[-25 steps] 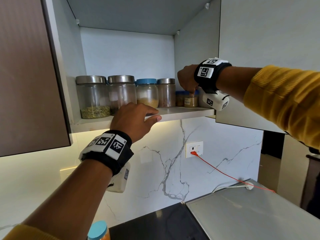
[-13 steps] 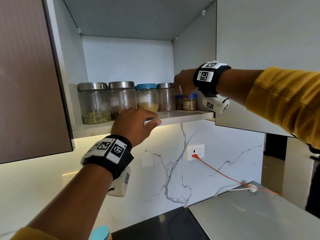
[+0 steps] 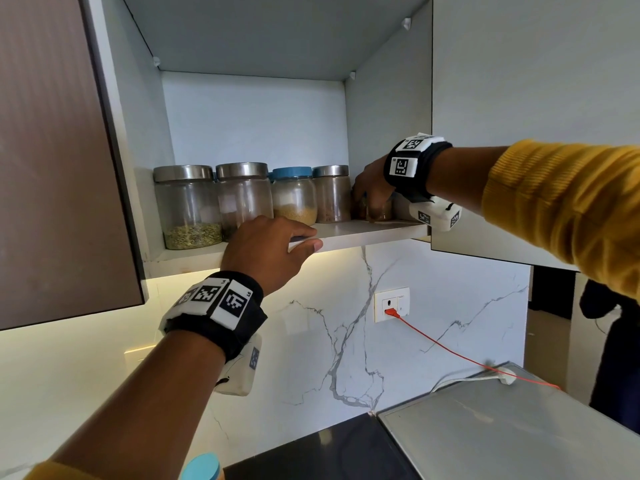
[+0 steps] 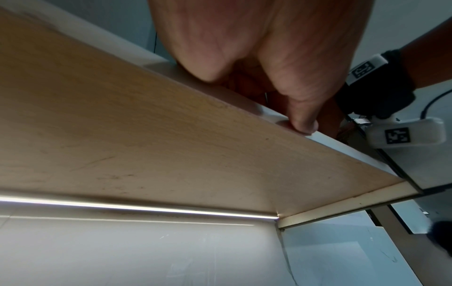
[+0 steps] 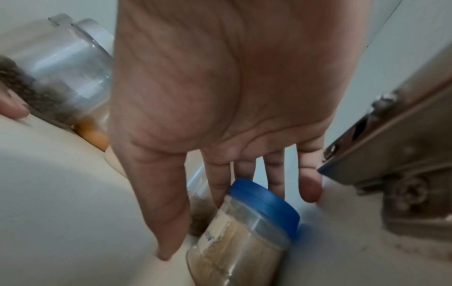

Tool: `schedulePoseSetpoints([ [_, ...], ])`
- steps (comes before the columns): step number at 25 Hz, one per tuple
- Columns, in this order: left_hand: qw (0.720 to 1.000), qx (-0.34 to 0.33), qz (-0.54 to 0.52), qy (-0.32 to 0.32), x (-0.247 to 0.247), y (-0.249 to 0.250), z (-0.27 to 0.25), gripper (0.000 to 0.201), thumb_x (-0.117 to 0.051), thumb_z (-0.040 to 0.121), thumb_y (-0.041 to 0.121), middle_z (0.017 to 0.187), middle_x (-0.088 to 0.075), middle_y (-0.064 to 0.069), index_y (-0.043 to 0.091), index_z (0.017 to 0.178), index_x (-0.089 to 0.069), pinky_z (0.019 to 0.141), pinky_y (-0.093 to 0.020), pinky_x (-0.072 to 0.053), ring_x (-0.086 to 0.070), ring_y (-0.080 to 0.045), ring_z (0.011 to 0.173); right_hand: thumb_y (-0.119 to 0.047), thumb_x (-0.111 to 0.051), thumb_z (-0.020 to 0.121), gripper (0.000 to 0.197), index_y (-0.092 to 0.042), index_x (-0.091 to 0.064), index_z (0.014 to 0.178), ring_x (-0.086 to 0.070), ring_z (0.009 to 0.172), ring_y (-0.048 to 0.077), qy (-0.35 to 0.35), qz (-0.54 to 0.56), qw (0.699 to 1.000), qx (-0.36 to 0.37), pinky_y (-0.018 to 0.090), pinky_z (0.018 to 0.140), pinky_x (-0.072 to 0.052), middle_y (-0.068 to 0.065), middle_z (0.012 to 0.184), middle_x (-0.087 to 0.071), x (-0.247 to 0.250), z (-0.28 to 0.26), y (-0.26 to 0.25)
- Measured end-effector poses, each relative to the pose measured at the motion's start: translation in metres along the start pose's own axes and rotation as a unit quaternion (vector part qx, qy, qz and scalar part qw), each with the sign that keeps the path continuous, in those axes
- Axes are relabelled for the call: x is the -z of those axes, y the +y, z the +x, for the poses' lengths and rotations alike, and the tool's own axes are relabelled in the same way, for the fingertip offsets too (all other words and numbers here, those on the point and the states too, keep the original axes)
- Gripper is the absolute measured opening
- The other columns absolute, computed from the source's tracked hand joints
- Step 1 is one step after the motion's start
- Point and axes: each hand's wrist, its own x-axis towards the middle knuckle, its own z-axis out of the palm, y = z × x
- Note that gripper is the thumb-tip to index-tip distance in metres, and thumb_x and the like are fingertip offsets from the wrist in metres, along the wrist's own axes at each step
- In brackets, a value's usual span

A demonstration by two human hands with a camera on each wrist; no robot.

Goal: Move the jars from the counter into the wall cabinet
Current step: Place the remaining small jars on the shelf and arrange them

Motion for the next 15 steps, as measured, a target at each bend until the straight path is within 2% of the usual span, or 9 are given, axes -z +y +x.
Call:
schedulePoseSetpoints([
  [3,1.000,0.001,0.005,-0.002,0.000,0.000,0.000,0.036,-0.062,0.095,0.055,0.122,-0.075,0.009,0.034,0.120,-0.076,0.102,-0.037,-0.051,-0.067,-0.016,0.117,-0.041,-0.064,0.099,0.058,-0.008,-0.056,0.146,-0.060,0.127,0.029,0.007,-0.026,1.000,-0.003,0.028,0.087,-0.039,0.015,0.140,-0.063,0.001,0.001,-0.005],
  [5,1.000,-0.001,0.004,0.000,0.001,0.000,0.000,0.036,-0.062,0.095,0.055,0.122,-0.075,0.009,0.033,0.120,-0.076,0.102,-0.038,-0.051,-0.067,-0.016,0.116,-0.041,-0.061,0.101,0.055,-0.007,-0.058,0.144,-0.061,0.117,0.026,-0.006,-0.041,0.999,-0.003,0.025,0.082,-0.039,0.015,0.138,-0.064,0.004,-0.001,-0.006],
  [7,1.000,-0.004,0.001,0.001,0.001,0.001,0.000,0.036,-0.063,0.095,0.054,0.122,-0.075,0.009,0.033,0.120,-0.076,0.102,-0.037,-0.052,-0.067,-0.015,0.116,-0.040,-0.059,0.102,0.053,-0.006,-0.059,0.143,-0.060,0.110,0.024,-0.004,-0.037,0.999,-0.003,0.022,0.069,-0.041,0.015,0.137,-0.065,0.010,-0.010,-0.007],
  [8,1.000,-0.005,0.001,0.002,0.001,0.001,0.000,0.036,-0.063,0.095,0.054,0.122,-0.075,0.009,0.032,0.120,-0.076,0.101,-0.037,-0.052,-0.068,-0.015,0.115,-0.040,-0.059,0.102,0.052,-0.006,-0.060,0.142,-0.060,0.111,0.025,0.003,-0.030,1.000,-0.004,0.022,0.070,-0.041,0.016,0.137,-0.064,0.014,-0.017,-0.006],
  [9,1.000,-0.006,0.001,0.003,0.001,0.001,0.000,0.036,-0.063,0.095,0.054,0.122,-0.074,0.009,0.032,0.120,-0.076,0.101,-0.036,-0.052,-0.068,-0.015,0.115,-0.041,-0.061,0.101,0.053,-0.007,-0.061,0.141,-0.061,0.116,0.027,0.019,-0.022,1.000,-0.004,0.024,0.077,-0.043,0.016,0.137,-0.064,0.018,-0.024,-0.004],
  [10,1.000,-0.005,0.000,0.004,0.001,0.002,0.000,0.036,-0.064,0.095,0.053,0.122,-0.074,0.009,0.031,0.120,-0.076,0.101,-0.036,-0.052,-0.068,-0.015,0.114,-0.043,-0.062,0.100,0.053,-0.008,-0.062,0.139,-0.062,0.120,0.029,0.040,-0.012,0.999,0.000,0.028,0.085,-0.044,0.015,0.135,-0.065,0.022,-0.031,-0.002],
  [12,1.000,-0.001,0.000,0.003,0.001,0.002,0.001,0.036,-0.065,0.094,0.052,0.122,-0.075,0.008,0.030,0.119,-0.077,0.100,-0.035,-0.052,-0.068,-0.015,0.114,-0.048,-0.066,0.096,0.052,-0.013,-0.066,0.134,-0.064,0.120,0.031,0.083,0.021,0.996,0.006,0.036,0.094,-0.048,0.011,0.130,-0.069,0.029,-0.047,0.001],
  [15,0.997,0.007,-0.070,0.007,0.004,0.005,0.000,0.026,-0.071,0.092,0.044,0.114,-0.077,0.010,0.029,0.111,-0.079,0.100,-0.036,-0.055,-0.070,-0.011,0.108,-0.055,-0.067,0.092,0.045,-0.025,-0.072,0.126,-0.068,0.113,0.027,0.175,0.063,0.982,0.032,0.045,0.097,-0.055,0.000,0.122,-0.074,0.030,-0.080,-0.003],
])
